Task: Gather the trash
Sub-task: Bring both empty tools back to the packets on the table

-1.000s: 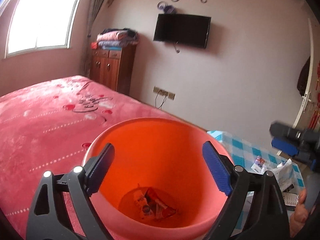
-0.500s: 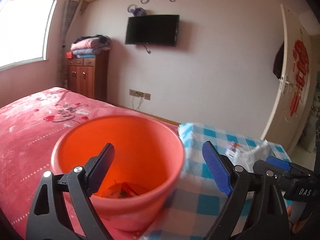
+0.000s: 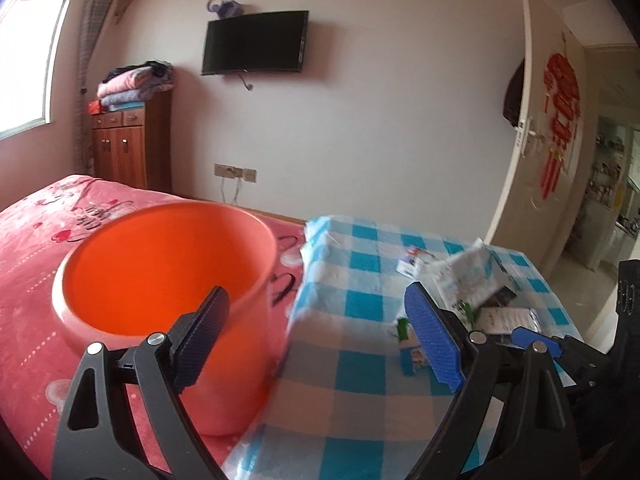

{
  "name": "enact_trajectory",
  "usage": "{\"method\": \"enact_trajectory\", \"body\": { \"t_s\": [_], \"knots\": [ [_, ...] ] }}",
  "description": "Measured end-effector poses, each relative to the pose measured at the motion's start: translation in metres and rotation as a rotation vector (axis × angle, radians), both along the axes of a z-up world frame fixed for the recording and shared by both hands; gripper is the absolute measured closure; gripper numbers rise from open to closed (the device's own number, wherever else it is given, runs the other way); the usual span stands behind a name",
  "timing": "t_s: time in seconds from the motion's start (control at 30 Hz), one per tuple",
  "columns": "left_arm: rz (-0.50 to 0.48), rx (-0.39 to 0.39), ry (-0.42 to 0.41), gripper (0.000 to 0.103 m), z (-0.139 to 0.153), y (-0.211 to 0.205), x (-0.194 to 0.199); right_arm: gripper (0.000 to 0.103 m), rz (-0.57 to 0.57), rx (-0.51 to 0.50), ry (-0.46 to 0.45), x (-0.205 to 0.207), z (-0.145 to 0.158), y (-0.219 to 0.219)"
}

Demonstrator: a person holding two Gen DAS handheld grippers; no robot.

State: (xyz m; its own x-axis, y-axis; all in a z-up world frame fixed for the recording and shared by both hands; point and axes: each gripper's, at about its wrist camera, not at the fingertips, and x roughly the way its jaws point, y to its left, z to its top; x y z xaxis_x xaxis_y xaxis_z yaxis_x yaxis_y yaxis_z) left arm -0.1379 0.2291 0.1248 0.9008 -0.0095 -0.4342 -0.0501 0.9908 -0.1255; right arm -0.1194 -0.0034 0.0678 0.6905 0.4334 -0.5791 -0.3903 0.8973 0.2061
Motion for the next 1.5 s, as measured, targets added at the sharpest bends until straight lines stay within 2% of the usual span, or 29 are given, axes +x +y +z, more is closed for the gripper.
{"method": "enact_trajectory", "body": {
  "t_s": [0.47,0.97,1.13,1.27,1.4,1.47,1.5],
  "knots": [
    [-0.140,0.036,0.064,0.013,-0.022,-0.038,0.000,0.008,-0.096,-0.025,0.033,-0.017,-0.018,-0.045],
    [-0.266,0.102,0.178,0.013,-0.049,-0.099,0.026,0.008,-0.217,-0.016,0.069,-0.009,-0.031,-0.124],
    [-0.314,0.097,0.221,0.013,-0.059,-0.115,0.038,0.008,-0.256,-0.019,0.083,0.001,-0.035,-0.151],
    [-0.340,0.065,0.253,0.013,-0.063,-0.123,0.049,0.008,-0.278,-0.057,0.085,0.010,-0.035,-0.168],
    [-0.375,0.098,0.218,0.013,-0.050,-0.134,0.067,0.008,-0.268,-0.102,0.094,0.019,-0.037,-0.179],
    [-0.429,0.159,0.210,0.013,-0.044,-0.144,0.079,0.008,-0.257,-0.122,0.097,0.024,-0.038,-0.181],
    [-0.439,0.213,0.194,0.013,-0.041,-0.151,0.085,0.008,-0.250,-0.125,0.105,0.027,-0.039,-0.184]
  ]
}}
